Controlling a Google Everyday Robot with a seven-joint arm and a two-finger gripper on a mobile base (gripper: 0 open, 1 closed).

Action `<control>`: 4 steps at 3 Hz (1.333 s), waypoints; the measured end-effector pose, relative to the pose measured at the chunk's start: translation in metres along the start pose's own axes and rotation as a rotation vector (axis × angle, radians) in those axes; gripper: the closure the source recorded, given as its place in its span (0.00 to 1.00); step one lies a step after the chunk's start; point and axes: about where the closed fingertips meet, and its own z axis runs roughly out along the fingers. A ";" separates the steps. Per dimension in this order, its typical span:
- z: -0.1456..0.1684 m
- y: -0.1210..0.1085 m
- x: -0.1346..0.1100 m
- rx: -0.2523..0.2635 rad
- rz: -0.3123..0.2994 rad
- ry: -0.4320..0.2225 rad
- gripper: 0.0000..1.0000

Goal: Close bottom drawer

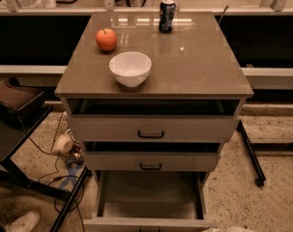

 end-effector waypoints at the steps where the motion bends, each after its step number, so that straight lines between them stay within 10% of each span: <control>1: 0.018 -0.014 0.004 0.002 -0.007 -0.048 1.00; 4: 0.056 -0.075 -0.014 -0.006 -0.078 -0.093 1.00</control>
Offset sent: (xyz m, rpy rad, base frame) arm 0.0876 0.0130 -0.0461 0.1178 -0.0471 0.0928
